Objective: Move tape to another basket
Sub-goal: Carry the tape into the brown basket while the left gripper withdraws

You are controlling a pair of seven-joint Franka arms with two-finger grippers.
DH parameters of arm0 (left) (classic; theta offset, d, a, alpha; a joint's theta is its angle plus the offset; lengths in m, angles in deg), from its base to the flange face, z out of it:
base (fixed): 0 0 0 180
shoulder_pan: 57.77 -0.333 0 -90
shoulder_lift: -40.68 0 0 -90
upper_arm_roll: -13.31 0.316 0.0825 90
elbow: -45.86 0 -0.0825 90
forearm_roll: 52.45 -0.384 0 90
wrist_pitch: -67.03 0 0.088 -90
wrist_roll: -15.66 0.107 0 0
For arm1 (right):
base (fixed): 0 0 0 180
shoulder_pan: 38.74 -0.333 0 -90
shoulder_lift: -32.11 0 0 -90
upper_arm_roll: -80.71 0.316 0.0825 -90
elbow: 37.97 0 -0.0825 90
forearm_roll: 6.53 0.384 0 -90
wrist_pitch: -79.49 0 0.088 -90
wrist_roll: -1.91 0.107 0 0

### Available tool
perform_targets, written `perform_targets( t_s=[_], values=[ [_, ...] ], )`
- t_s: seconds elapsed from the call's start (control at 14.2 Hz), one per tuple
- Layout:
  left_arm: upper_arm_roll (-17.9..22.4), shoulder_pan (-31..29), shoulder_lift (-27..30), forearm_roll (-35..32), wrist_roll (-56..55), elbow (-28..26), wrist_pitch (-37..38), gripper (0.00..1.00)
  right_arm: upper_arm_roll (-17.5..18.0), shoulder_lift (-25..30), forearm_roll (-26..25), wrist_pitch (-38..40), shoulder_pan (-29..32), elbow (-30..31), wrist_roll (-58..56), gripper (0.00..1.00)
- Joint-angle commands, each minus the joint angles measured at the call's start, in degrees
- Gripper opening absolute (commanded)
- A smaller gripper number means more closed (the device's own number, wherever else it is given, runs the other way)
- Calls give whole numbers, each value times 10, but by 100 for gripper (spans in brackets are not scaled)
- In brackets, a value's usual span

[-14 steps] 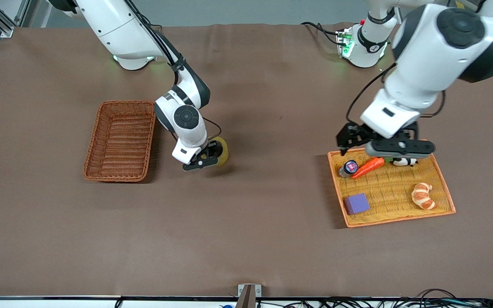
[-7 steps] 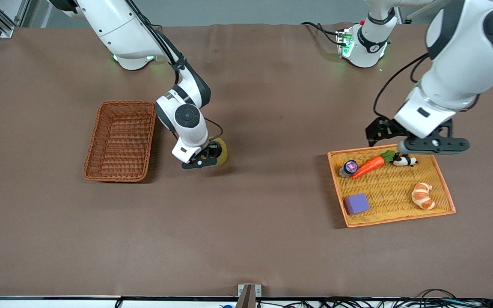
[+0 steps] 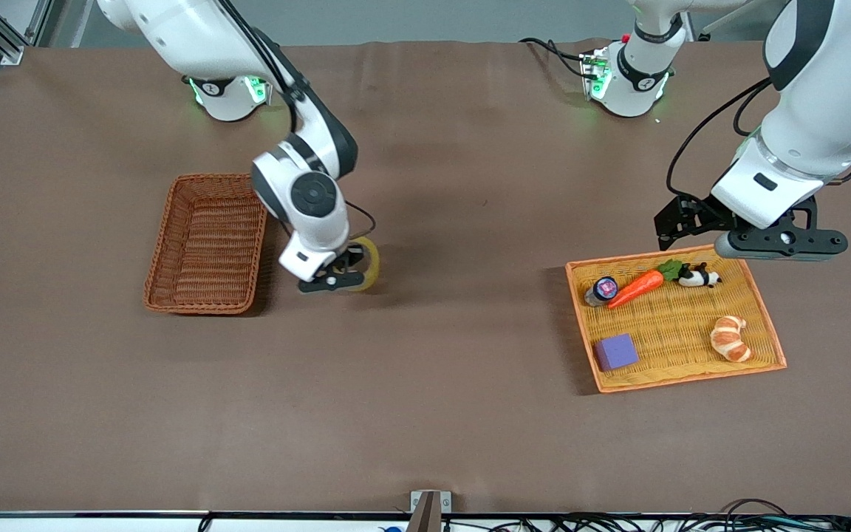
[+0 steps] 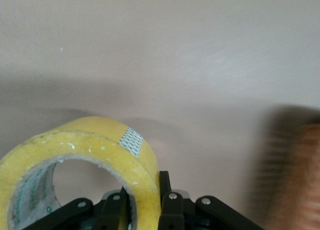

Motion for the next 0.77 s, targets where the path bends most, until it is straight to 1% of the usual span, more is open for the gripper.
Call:
perform_targets(
  t_s=[0.0, 0.07, 0.21, 0.28, 0.35, 0.42, 0.49, 0.56, 0.7],
  values=[
    [1, -10, 13, 7, 16, 1, 9, 100, -36, 114, -3, 57, 40, 46, -112, 0],
    [1, -10, 15, 5, 17, 0, 10, 100, -69, 136, -2, 55, 40, 67, -163, 0],
    [1, -21, 15, 7, 42, 0, 10, 100, -148, 167, -2, 55, 41, 92, -289, 0],
    [1, -21, 15, 8, 49, 0, 9, 100, -178, 176, -1, 52, 41, 105, -340, 0],
    [4, -20, 19, 8, 56, 0, 9, 99, -200, 181, -1, 49, 41, 115, -375, 0],
    [22, -12, 23, 8, 69, -3, 10, 99, -213, 181, -1, 42, 42, 124, -395, 0],
    [49, 9, 36, 8, 86, -11, 11, 99, -222, 183, -1, 21, 42, 146, -402, 0],
    [75, 23, 47, 9, 95, -24, 18, 99, -228, 189, -1, -17, 42, 182, -403, 0],
    [85, 31, 68, 9, 99, -48, 19, 99, -236, 199, -1, -107, 44, 267, -405, 0]
  ],
)
